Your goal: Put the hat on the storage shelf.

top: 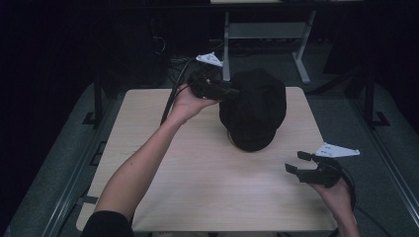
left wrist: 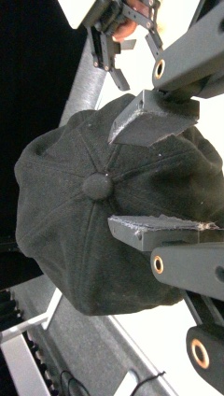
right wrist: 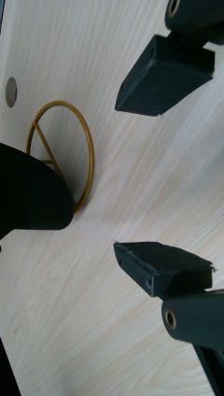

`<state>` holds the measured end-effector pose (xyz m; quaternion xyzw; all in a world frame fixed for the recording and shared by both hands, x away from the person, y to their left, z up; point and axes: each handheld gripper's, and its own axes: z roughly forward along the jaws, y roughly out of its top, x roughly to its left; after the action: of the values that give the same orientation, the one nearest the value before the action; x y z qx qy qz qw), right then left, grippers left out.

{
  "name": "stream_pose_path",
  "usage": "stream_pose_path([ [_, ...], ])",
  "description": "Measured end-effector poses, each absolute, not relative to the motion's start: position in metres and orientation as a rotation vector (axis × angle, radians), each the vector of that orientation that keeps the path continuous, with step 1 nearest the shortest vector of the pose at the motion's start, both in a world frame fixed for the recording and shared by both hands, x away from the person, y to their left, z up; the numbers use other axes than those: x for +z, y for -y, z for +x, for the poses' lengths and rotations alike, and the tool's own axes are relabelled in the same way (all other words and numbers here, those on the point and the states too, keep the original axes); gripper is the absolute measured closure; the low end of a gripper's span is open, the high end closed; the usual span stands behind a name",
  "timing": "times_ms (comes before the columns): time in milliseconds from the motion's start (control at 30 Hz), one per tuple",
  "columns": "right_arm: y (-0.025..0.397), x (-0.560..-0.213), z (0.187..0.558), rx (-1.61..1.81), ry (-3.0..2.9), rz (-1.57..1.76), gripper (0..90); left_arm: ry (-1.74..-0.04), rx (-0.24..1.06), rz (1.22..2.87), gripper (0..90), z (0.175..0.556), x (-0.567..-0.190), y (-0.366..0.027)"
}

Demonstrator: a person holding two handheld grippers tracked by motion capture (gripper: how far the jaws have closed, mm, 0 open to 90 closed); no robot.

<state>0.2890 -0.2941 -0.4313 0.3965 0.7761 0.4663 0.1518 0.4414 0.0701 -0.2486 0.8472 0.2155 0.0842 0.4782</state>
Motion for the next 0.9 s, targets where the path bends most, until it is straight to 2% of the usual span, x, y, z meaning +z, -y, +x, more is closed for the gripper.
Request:
stream_pose_path([
  [900, 0.295, -0.428, 0.287, 1.348, -2.187, 1.150, 24.3, -0.595, 0.209, 2.051, 49.9, 0.396, -0.265, -0.129],
])
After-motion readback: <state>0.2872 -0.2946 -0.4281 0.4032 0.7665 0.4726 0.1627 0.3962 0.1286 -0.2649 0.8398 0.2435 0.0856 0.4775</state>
